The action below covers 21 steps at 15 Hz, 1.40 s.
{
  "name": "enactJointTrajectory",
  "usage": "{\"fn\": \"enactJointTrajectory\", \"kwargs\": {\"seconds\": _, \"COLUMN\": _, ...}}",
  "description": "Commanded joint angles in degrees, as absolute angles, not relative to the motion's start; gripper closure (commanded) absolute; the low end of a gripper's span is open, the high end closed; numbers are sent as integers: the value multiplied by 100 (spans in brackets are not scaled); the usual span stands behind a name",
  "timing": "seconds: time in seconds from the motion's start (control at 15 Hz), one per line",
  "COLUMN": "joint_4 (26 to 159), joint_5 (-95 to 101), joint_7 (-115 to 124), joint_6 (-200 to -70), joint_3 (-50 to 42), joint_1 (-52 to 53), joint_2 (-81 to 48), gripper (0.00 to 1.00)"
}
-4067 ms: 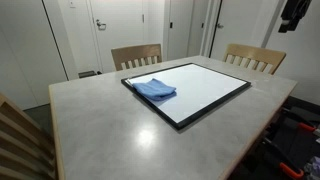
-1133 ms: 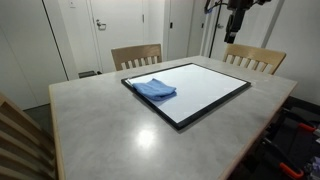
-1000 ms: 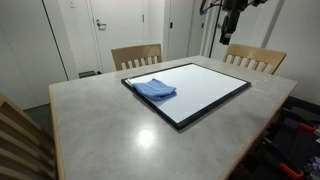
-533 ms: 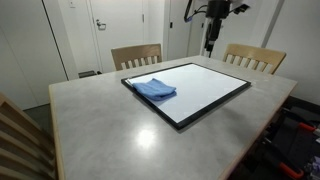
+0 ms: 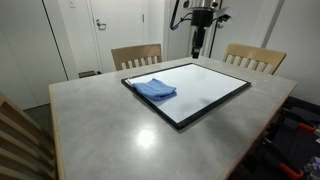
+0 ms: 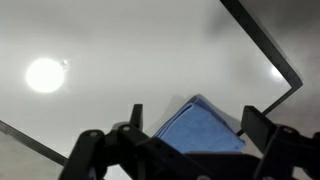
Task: Use the cloth to wipe the white board
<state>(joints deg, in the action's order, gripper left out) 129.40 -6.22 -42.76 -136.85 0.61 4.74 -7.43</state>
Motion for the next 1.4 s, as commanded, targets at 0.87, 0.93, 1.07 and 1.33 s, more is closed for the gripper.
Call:
{"fn": "enactJointTrajectory", "kwargs": {"seconds": 0.87, "joint_4": 12451, "joint_5": 47, "joint_7": -2836, "joint_6": -13990, "joint_3": 595, "joint_1": 660, "joint_2": -1374, "gripper": 0}}
{"fn": "enactJointTrajectory", "kwargs": {"seconds": 0.93, "joint_4": 12423, "joint_5": 192, "joint_7": -2495, "joint_6": -14072, "joint_3": 661, "joint_1": 742, "joint_2": -1425, "gripper": 0}}
{"fn": "enactJointTrajectory", "kwargs": {"seconds": 1.07, "joint_4": 12374, "joint_5": 782, "joint_7": -1580, "joint_6": -14288, "joint_3": 671, "joint_1": 980, "joint_2": -1527, "gripper": 0}}
{"fn": "enactJointTrajectory", "kwargs": {"seconds": 1.33, "joint_4": 12254, "joint_5": 1397, "joint_7": -252, "joint_6": -14443, "joint_3": 693, "joint_1": 1355, "joint_2": -1751, "gripper": 0}}
